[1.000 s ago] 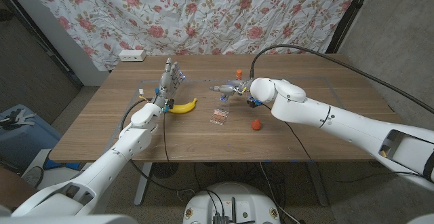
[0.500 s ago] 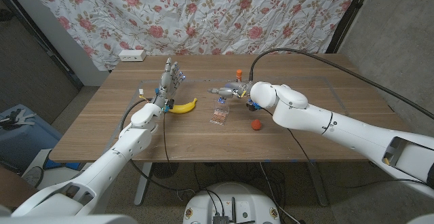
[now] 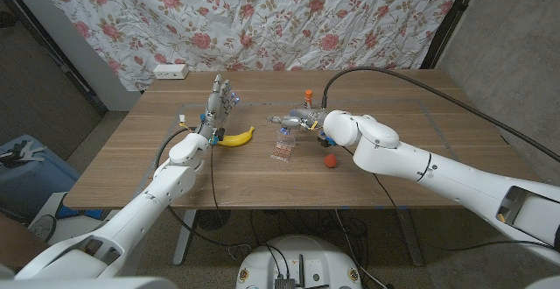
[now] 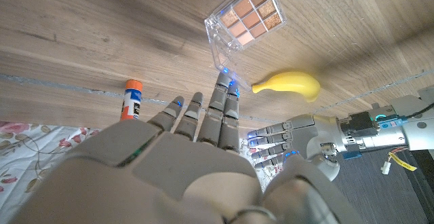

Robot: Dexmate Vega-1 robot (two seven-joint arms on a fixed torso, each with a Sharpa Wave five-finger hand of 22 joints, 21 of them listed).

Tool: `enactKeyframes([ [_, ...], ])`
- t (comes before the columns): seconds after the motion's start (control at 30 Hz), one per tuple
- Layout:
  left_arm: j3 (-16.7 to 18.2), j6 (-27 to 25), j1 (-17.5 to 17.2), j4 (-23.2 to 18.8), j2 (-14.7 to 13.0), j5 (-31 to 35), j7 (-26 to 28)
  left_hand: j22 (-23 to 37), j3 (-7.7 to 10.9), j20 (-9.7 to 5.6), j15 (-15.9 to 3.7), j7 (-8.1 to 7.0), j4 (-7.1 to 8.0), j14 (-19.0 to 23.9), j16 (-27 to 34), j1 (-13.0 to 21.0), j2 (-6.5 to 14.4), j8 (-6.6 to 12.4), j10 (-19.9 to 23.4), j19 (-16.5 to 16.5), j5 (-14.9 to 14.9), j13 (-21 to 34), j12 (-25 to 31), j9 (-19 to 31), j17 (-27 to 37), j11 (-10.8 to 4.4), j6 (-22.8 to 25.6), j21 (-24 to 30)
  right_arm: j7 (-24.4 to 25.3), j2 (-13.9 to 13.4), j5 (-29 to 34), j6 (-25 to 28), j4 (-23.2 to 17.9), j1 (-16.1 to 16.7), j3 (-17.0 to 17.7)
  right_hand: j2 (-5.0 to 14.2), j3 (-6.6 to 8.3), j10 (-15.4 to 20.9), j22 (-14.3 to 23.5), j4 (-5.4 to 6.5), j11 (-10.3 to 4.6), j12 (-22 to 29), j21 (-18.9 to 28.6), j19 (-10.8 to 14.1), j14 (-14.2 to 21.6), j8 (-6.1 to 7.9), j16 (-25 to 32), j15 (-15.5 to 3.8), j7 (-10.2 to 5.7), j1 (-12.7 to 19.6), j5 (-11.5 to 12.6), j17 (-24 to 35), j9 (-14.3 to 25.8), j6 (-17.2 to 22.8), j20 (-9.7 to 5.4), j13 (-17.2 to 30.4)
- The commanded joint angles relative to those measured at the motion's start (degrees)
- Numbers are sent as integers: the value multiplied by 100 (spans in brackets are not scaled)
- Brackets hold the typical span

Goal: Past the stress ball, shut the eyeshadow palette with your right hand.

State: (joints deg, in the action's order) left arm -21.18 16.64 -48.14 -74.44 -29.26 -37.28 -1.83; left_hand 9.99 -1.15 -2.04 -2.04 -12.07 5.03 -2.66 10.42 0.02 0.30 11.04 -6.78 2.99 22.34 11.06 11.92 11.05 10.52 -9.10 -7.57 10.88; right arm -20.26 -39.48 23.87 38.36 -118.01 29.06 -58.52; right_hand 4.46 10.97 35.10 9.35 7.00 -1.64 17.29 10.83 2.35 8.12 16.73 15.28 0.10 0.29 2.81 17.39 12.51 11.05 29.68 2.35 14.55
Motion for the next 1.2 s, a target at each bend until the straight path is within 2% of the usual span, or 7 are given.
enactKeyframes([
  [0.03, 1, 1, -2, -3, 2, 3, 12, 25, 0, -41, -411, -52, 32, -42, 45, 72, 11, 30, -2, 50, 30, 20, 28, 20, 20, -47, -19, 39, 187, -17, 153, -177, -76, 284, 146, 142, 15, 67, 16, -25, -11, -21, 22, 43, 82, -3, 23, -19, -12, 36, 20, 6, 20, 37, 45, 26],
  [0.47, 1, 1, -2, -3, 2, 3, 12, 25, 0, -41, -410, -52, 32, -39, 46, 72, 11, 31, 1, 49, 29, 20, 29, 20, 20, -38, -17, 39, 358, -114, 303, -490, -180, 612, 305, 165, 60, -9, 16, -69, -22, -91, 36, 139, 127, -38, 23, -56, -41, 93, 16, -10, 20, 9, 27, 18],
  [0.73, 0, 1, -1, -2, 2, 4, 12, 25, 0, -40, -406, -52, 32, -41, 45, 72, 11, 31, 0, 50, 29, 20, 28, 20, 20, -44, -17, 39, 477, -227, 382, -863, -194, 835, 441, 180, 90, -21, 17, -97, -27, -117, 40, 185, 154, -55, 24, -81, -48, 129, 11, -19, 21, 1, 17, 14],
  [1.2, 1, -1, -1, -4, 1, 4, 13, 25, 0, -42, -412, -52, 32, -40, 45, 72, 10, 32, 3, 49, 29, 20, 30, 20, 20, -46, -15, 39, 504, -200, 517, -1142, -164, 1090, 603, 185, 119, -127, 17, -118, -24, -195, 36, 235, 180, -104, 19, -91, -74, 149, -5, -26, 21, -64, -2, 4],
])
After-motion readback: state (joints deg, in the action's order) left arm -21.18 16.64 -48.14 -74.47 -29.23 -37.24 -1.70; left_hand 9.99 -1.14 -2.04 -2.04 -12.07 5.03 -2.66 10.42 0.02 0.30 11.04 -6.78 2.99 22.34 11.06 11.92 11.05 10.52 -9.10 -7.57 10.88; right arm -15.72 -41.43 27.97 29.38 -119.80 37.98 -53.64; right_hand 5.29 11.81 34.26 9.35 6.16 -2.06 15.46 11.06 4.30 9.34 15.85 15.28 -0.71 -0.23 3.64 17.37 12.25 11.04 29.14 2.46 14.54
